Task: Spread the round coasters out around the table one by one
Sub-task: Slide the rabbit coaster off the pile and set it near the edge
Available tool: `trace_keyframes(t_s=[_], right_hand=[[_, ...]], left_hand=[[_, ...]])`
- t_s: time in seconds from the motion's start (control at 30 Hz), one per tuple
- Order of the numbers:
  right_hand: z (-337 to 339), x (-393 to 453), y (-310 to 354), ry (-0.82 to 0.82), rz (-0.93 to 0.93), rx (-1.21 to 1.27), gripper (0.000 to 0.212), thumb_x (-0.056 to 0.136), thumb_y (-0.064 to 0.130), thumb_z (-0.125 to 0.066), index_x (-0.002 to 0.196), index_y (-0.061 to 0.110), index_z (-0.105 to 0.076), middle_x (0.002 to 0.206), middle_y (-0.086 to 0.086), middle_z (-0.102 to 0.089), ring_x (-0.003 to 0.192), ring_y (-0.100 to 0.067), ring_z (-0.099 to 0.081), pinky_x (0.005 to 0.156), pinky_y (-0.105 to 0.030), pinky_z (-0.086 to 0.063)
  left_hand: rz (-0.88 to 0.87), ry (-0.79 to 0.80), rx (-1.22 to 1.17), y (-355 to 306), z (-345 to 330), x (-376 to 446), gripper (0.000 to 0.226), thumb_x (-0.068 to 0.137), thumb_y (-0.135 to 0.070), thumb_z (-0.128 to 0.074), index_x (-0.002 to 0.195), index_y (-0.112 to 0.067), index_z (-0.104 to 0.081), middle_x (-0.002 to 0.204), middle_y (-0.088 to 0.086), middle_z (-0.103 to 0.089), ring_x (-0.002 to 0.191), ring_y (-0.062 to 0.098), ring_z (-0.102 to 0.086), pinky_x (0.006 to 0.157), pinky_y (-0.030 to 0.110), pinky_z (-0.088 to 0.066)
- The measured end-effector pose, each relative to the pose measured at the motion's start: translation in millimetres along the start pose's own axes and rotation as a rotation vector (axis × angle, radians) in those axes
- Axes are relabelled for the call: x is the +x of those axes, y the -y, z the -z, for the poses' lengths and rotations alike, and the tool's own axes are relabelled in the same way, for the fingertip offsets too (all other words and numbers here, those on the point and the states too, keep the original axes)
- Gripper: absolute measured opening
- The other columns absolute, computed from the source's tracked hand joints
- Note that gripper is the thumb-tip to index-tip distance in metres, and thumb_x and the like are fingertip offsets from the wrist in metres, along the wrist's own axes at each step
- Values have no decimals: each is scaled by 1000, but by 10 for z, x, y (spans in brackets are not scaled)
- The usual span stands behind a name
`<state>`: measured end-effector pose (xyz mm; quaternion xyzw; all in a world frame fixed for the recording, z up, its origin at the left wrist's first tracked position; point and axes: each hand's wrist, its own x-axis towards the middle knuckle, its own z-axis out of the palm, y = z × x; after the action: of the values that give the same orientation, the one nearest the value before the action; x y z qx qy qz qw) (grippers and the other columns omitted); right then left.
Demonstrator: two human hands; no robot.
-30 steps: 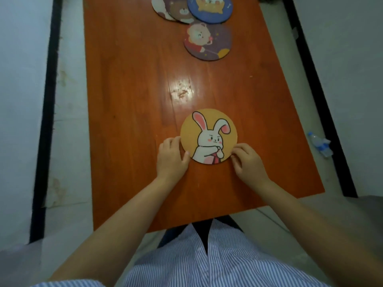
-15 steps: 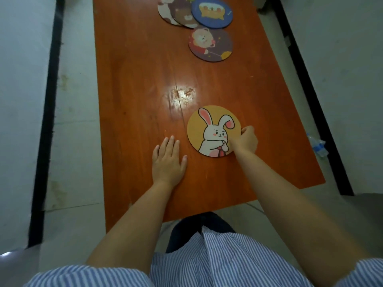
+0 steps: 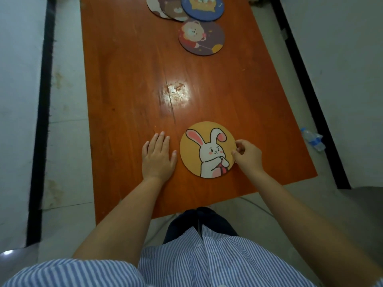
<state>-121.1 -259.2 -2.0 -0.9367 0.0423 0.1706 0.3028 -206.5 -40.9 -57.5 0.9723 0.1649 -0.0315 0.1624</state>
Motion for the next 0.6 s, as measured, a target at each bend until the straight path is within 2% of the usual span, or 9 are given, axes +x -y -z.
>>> trace_keyframes(t_s=[0.27, 0.43, 0.6], right_hand=[[-130, 30, 91, -90, -100, 29, 20, 88, 3, -55, 106, 1, -64, 104, -17, -69, 97, -28, -62, 68, -25, -39], [-127, 33, 68, 5, -30, -83, 21, 90, 7, -55, 109, -1, -59, 109, -19, -61, 100, -30, -57, 72, -31, -42], [-123, 32, 14, 47, 81, -133, 17, 92, 7, -52, 105, -2, -58, 107, -20, -57, 89, -25, -50, 70, -26, -33]], left_hand=[[-18, 50, 24, -22, -5, -72, 55, 93, -44, -34, 139, -15, -31, 152, 8, -28, 142, 23, -18, 116, 44, -9], [-10, 79, 45, -120, -44, -191, 61, 91, -52, -33, 141, -17, -27, 154, 6, -24, 143, 22, -13, 116, 45, -6], [10, 85, 41, -168, -79, -239, 64, 90, -53, -33, 142, -16, -23, 154, 3, -23, 144, 19, -11, 116, 43, -3]])
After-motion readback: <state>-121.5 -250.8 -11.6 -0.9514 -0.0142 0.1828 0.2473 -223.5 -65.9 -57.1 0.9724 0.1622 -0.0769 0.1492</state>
